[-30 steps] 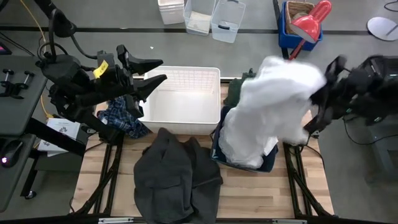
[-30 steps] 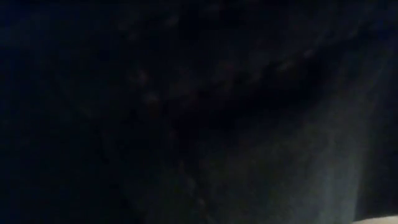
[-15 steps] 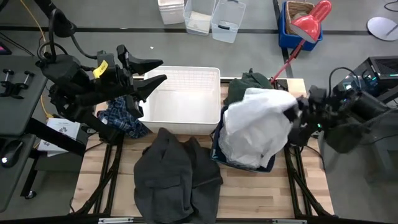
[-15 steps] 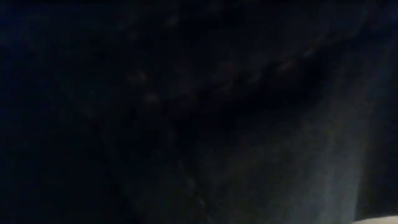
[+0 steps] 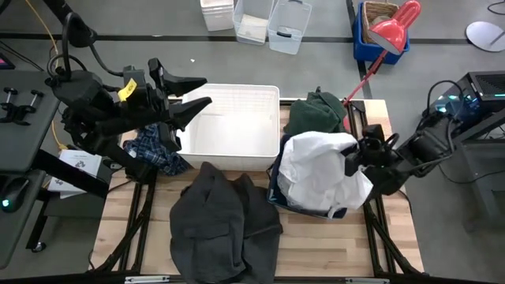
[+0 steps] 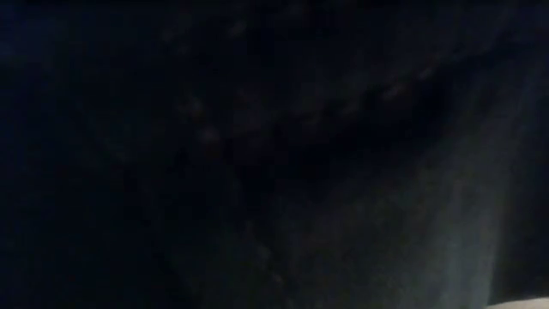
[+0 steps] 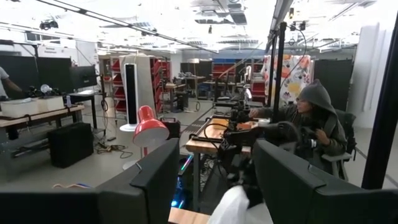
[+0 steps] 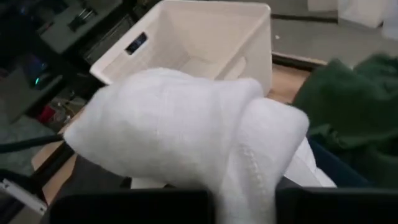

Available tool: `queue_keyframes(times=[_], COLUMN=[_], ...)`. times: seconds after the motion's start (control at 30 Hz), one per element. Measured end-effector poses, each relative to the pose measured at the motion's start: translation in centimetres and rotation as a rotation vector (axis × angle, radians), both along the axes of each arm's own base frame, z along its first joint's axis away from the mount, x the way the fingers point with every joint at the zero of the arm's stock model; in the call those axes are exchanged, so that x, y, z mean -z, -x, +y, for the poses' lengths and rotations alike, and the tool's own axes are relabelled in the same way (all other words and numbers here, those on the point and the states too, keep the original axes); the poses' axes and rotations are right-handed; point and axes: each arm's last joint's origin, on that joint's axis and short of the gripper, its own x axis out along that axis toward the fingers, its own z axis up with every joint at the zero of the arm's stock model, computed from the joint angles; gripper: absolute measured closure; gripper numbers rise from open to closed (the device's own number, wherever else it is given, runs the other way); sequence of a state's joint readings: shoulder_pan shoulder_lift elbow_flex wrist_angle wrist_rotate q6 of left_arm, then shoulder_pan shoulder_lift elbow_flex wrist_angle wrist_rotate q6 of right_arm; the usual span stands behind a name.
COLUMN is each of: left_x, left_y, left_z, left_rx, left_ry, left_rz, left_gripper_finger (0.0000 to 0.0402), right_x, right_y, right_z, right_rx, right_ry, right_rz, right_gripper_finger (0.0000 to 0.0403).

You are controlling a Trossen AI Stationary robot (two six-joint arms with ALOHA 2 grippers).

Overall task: Sort clothes
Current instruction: Put the white shirt into the blue bin

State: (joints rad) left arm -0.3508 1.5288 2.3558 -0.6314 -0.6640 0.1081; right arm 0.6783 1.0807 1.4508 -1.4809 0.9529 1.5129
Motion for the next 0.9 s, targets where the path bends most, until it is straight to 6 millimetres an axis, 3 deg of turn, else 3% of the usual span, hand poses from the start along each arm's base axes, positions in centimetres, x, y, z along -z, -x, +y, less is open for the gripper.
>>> queue_keyframes(times=[0.3,0.67,0.8,0.9], left_x=[0.0,0.0,0.0,0.1], left_y=[0.0,0.0,0.0,-0.1], left_z=[0.0,0.0,0.0,0.0], left_rx=[0.0,-0.001,-0.002,-0.004], left_ry=[0.0,0.0,0.0,-0.001], left_rz=[0.0,0.0,0.001,0.005], left_gripper_finger=[0.0206,0.0206,0.0206,0.0206], right_x=[8.4,19.6,20.4,19.4], right_y=[-0.9,-2.8,-4.2,-5.0], right_z=[-0.4,0.4,0.4,0.1], right_rx=[0.139,0.14,0.145,0.107], right_ry=[-0.155,-0.397,-0.43,-0.397], right_rz=[0.068,0.158,0.091,0.098], right_gripper_finger=[0.0398,0.0398,0.0398,0.0398])
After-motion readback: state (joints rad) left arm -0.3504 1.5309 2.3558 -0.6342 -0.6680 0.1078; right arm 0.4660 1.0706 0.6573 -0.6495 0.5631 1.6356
